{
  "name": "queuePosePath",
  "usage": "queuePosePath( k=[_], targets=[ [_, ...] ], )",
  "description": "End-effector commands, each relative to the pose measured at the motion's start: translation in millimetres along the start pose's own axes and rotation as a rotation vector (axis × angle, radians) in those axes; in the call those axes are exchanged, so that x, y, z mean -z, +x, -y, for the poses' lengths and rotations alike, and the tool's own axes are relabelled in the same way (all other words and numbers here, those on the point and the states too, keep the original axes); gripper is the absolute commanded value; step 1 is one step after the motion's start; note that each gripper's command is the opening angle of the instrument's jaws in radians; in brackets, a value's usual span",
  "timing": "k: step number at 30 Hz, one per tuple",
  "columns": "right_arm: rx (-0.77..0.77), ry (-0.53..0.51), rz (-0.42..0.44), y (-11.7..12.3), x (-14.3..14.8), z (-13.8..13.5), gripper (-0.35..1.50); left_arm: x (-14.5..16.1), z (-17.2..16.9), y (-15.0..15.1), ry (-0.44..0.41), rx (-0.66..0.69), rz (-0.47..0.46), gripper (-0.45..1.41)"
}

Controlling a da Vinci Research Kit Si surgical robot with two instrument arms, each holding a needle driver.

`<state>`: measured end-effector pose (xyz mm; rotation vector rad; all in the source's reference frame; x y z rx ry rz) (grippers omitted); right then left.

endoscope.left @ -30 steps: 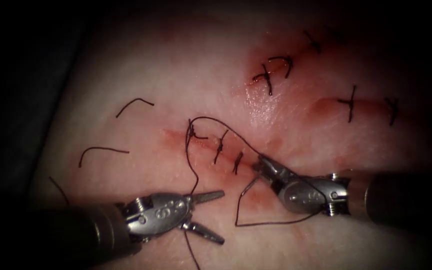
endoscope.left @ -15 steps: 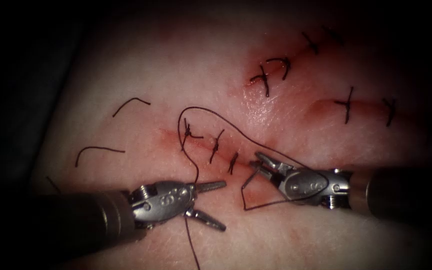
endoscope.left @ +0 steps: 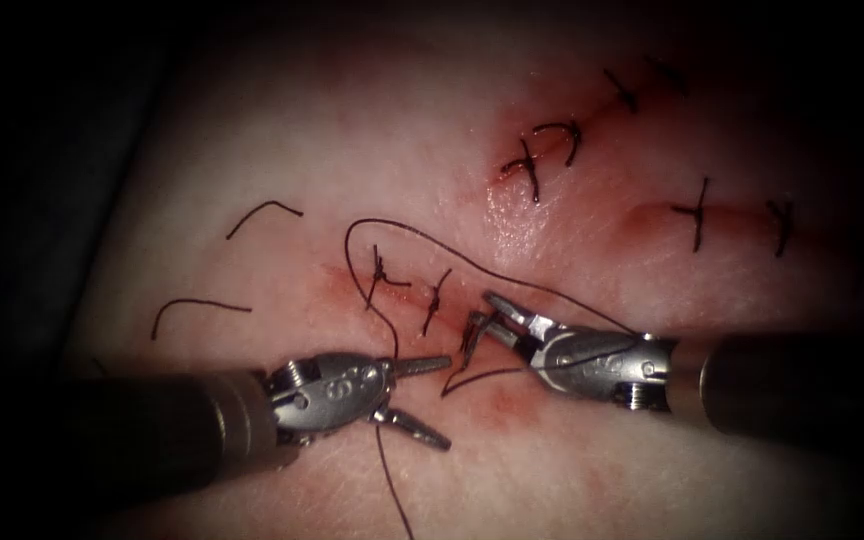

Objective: Wound Closure
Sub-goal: Throw the needle through the top of the cut.

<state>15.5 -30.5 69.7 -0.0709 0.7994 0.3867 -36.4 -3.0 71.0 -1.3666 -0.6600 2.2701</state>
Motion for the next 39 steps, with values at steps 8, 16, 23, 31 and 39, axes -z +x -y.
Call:
queuePosePath(
  k=[8, 16, 23, 31, 39],
  targets=[
    [-0.030, -0.002, 0.043, -2.6, 0.6, 0.8, -0.35, -0.8, -0.2, -0.1, 0.002, 0.003, 0.000, 0.47],
    [-0.076, 0.014, 0.047, -2.4, 0.5, 1.2, -0.35, -0.7, -0.6, -0.1, 0.002, 0.003, 0.001, 0.47],
    [-0.203, -0.069, -0.133, 0.4, 1.2, 0.1, 0.61, -0.8, -0.8, -0.1, 0.002, 0.001, 0.004, 0.47],
    [0.066, -0.220, -0.245, 6.2, 4.3, -1.1, 1.08, -0.8, -1.0, -0.2, 0.003, 0.000, 0.004, 0.47],
    [0.286, -0.378, -0.317, 9.9, 6.6, -1.2, 0.95, -0.6, -1.1, -0.3, 0.002, -0.001, 0.005, 0.47]
  ],
)
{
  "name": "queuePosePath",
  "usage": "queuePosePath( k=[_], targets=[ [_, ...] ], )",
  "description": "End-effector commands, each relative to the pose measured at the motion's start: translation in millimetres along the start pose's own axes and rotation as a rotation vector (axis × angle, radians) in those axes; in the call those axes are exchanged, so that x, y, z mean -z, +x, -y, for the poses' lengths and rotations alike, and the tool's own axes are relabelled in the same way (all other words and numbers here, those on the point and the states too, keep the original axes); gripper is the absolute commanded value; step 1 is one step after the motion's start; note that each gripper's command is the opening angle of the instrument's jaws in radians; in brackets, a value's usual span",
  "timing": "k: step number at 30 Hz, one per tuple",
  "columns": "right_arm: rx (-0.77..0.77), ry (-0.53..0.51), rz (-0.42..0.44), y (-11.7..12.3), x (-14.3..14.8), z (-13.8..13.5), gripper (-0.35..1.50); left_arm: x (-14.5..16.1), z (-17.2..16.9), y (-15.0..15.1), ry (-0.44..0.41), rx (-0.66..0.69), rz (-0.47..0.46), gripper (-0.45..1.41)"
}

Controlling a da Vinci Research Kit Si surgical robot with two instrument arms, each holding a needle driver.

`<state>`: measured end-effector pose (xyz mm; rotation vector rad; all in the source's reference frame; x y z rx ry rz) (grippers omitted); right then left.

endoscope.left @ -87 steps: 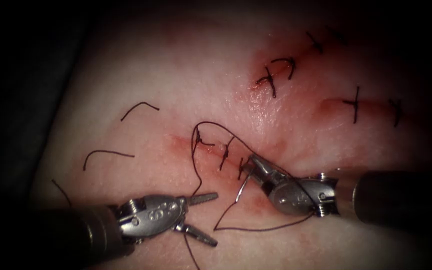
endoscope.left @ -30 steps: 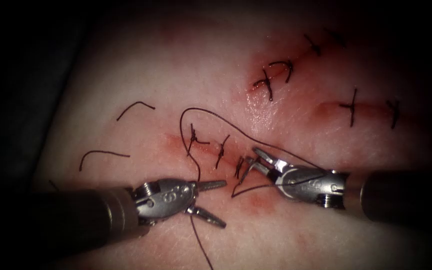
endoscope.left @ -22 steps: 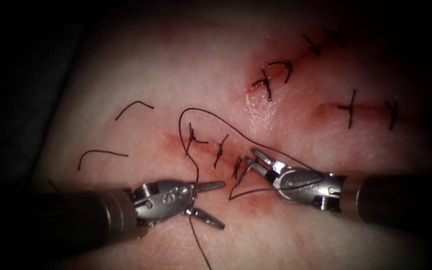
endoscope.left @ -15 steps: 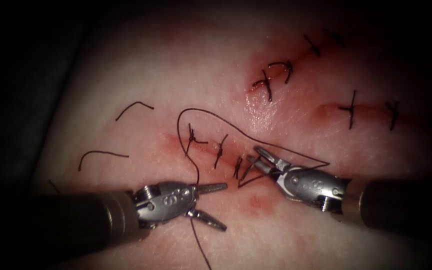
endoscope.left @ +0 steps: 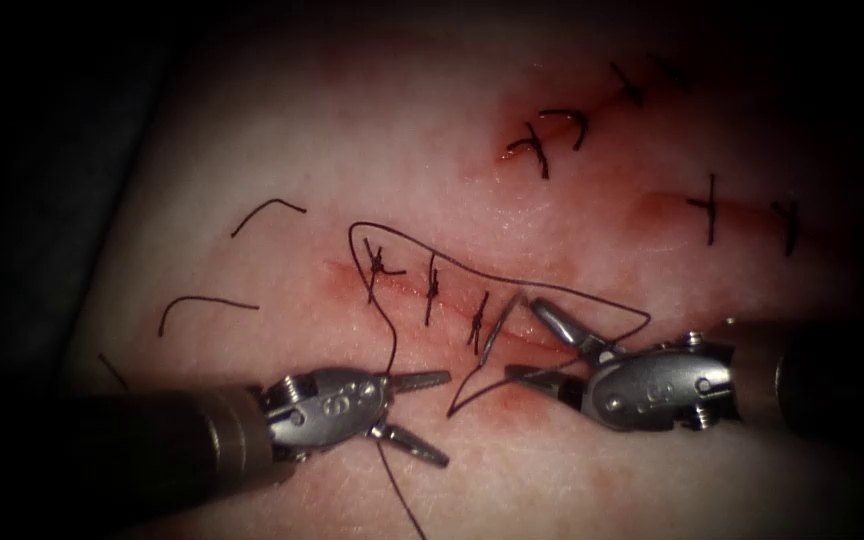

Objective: Wound Closure
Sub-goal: Throw the needle through the top of the cut.

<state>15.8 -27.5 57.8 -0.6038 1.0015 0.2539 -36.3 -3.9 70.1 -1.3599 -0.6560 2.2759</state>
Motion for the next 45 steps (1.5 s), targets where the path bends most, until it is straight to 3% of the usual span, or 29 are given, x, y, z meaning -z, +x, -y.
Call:
queuePosePath(
  k=[1, 4, 9, 17, 18, 20, 21, 29, 36, 42, 45],
  targets=[
    [0.010, -0.009, -0.005, 0.5, -0.8, 0.6, 0.93, -0.9, 0.1, -0.4, -0.002, 0.000, -0.001, 0.47],
    [0.062, -0.023, 0.009, 1.2, -1.1, 0.2, 0.93, -0.9, 0.0, -0.4, -0.001, 0.000, 0.000, 0.47],
    [0.189, -0.024, 0.035, 1.6, -3.4, 0.3, 1.10, -0.9, -0.1, -0.6, -0.003, -0.002, -0.001, 0.47],
    [0.339, 0.055, 0.068, -0.7, -5.3, 1.1, 0.85, -0.7, -0.3, -0.7, -0.005, -0.003, 0.000, 0.47],
    [0.347, 0.060, 0.069, -0.7, -5.3, 1.2, 0.79, -0.7, -0.3, -0.6, -0.004, -0.003, 0.000, 0.47],
    [0.367, 0.087, 0.075, -0.6, -5.3, 1.5, -0.04, -0.8, -0.3, -0.6, -0.002, -0.002, 0.000, 0.47],
    [0.367, 0.099, 0.077, -0.4, -5.2, 1.5, -0.35, -0.9, -0.3, -0.5, -0.003, -0.002, 0.002, 0.47],
    [0.364, 0.127, 0.160, 0.0, -5.0, 1.5, -0.35, -0.9, -0.4, -0.3, -0.005, 0.000, 0.001, 0.47],
    [0.141, 0.143, 0.164, -1.3, -4.8, 0.9, -0.35, -1.8, -0.3, 0.2, -0.013, 0.004, 0.000, 0.47],
    [-0.270, 0.211, 0.157, -4.2, -4.6, -1.9, -0.35, -3.0, -0.2, 1.3, -0.026, 0.018, -0.013, 0.46],
    [-0.398, 0.249, 0.143, -5.1, -4.5, -3.7, -0.35, -3.6, 0.2, 1.7, -0.025, 0.021, -0.016, 0.46]
  ],
)
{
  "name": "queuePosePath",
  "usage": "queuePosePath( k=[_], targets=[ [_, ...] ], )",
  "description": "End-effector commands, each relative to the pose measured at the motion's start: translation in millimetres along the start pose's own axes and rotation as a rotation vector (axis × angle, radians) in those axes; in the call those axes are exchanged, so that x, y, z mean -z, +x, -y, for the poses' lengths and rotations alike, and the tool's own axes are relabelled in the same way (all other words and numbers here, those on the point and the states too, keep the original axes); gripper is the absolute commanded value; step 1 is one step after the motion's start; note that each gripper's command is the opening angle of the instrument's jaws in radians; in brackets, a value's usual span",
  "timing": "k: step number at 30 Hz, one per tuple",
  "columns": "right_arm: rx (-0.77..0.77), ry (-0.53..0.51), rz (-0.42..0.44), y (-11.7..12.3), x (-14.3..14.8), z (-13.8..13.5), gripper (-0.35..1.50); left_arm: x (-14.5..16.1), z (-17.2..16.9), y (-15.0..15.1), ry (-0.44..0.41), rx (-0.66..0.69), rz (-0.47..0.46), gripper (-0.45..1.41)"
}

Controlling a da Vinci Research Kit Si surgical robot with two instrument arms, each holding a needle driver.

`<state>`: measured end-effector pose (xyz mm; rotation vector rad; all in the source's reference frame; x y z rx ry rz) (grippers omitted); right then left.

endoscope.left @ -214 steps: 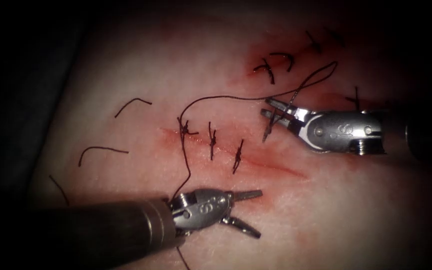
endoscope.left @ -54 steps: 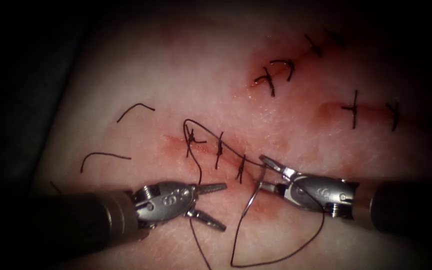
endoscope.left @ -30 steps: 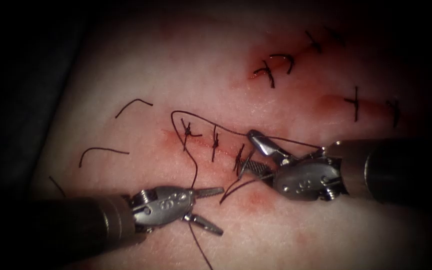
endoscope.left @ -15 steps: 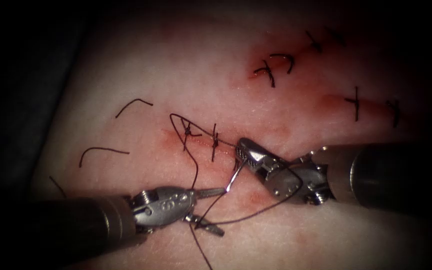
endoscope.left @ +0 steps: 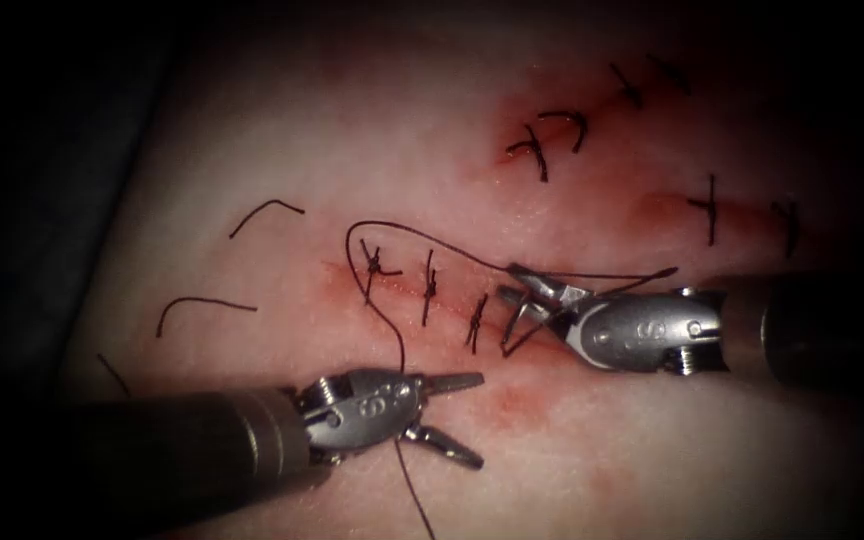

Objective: Wound Closure
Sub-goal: Throw the needle through the top of the cut.

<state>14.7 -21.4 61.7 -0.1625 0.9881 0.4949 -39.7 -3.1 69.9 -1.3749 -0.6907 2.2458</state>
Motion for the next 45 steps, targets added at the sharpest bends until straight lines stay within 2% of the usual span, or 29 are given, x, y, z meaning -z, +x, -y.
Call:
queuePosePath(
  k=[1, 5, 14, 25, 34, 40, 45],
  targets=[
    [-0.060, 0.035, -0.016, -0.5, 0.0, -0.9, -0.35, -1.4, 0.4, -0.3, 0.003, 0.001, -0.001, 0.44],
    [-0.091, 0.086, -0.045, 0.2, 0.4, -2.1, -0.35, -3.0, 1.0, -0.5, 0.001, -0.001, -0.006, 0.44],
    [-0.110, 0.165, -0.078, 1.4, -0.1, -2.2, -0.35, -4.5, 2.3, -2.3, -0.012, -0.025, 0.019, 0.41],
    [-0.274, 0.281, -0.093, 2.0, -0.7, -2.9, -0.35, -2.2, 2.2, -5.0, 0.000, -0.007, 0.069, 0.41],
    [-0.553, 0.436, -0.077, 1.9, -1.6, -1.1, -0.35, -1.8, 2.3, -5.0, 0.002, -0.007, 0.071, 0.41],
    [-0.665, 0.460, -0.055, 1.1, -1.2, 0.4, -0.35, -1.7, 2.4, -4.9, 0.002, -0.005, 0.071, 0.41],
    [-0.725, 0.442, -0.004, 0.2, -1.0, 1.8, -0.35, -1.6, 2.5, -4.7, 0.003, -0.003, 0.071, 0.41]
  ],
)
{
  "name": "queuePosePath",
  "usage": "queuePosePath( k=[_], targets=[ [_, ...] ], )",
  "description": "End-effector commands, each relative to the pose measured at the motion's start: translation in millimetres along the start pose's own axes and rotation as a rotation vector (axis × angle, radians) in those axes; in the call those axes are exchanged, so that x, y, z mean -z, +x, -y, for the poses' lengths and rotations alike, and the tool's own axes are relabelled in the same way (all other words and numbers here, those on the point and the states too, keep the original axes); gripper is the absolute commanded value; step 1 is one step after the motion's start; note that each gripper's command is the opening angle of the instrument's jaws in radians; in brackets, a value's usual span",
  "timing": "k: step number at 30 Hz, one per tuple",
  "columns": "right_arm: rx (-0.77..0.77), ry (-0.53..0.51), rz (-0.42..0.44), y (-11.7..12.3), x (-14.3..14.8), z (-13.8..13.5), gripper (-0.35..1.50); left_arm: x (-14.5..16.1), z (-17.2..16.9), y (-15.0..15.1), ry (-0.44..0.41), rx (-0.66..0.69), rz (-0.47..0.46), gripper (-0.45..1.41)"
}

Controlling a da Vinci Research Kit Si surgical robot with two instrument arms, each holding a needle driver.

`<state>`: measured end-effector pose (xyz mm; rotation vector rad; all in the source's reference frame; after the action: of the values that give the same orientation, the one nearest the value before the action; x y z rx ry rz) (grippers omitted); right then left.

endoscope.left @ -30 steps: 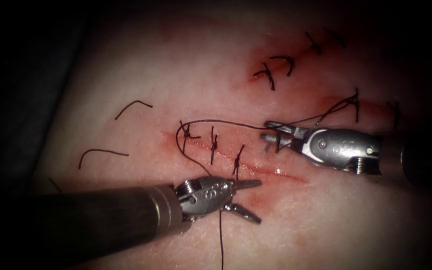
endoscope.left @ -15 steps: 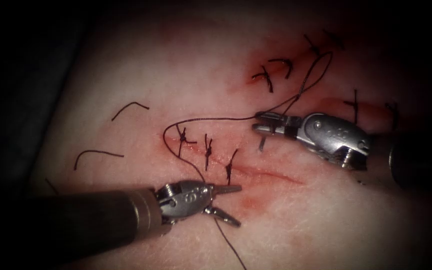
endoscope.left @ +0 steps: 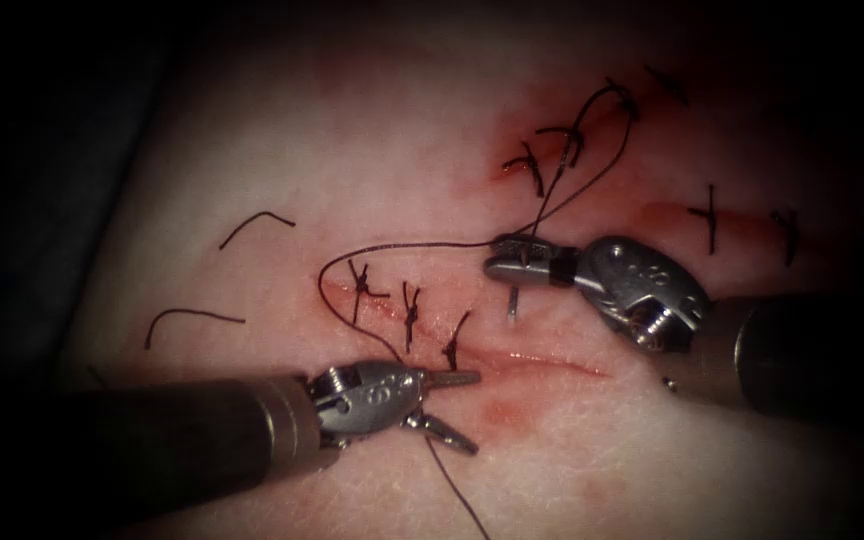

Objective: Wound Closure
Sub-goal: Throw the needle through the top of the cut.

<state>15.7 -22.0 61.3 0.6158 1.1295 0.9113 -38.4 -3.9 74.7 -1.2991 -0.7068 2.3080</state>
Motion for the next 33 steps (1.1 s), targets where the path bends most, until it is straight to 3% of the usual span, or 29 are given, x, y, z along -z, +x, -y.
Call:
queuePosePath(
  k=[1, 10, 16, 26, 31, 33],
  targets=[
    [-0.012, -0.003, 0.002, -0.9, -0.8, 0.0, -0.35, -0.8, 0.1, -0.4, -0.002, 0.000, -0.001, 0.41],
    [-0.108, -0.018, 0.046, -2.6, -1.0, 0.8, -0.35, -0.6, 0.2, -0.2, -0.001, 0.002, 0.000, 0.41],
    [-0.255, -0.025, 0.071, -2.7, -0.7, 1.0, -0.35, -0.6, 0.3, -0.2, 0.001, 0.003, 0.001, 0.41],
    [-0.356, 0.058, 0.109, -2.4, -1.8, 2.2, -0.35, -0.6, 0.2, -0.2, 0.002, 0.003, 0.001, 0.39],
    [-0.355, 0.041, 0.089, -1.9, -1.9, 1.5, -0.35, -0.3, 0.0, -0.3, 0.003, 0.002, 0.003, 0.39],
    [-0.322, 0.022, 0.024, -1.1, -1.6, 0.5, -0.35, -0.2, -0.1, -0.3, 0.003, 0.002, 0.003, 0.39]
  ],
)
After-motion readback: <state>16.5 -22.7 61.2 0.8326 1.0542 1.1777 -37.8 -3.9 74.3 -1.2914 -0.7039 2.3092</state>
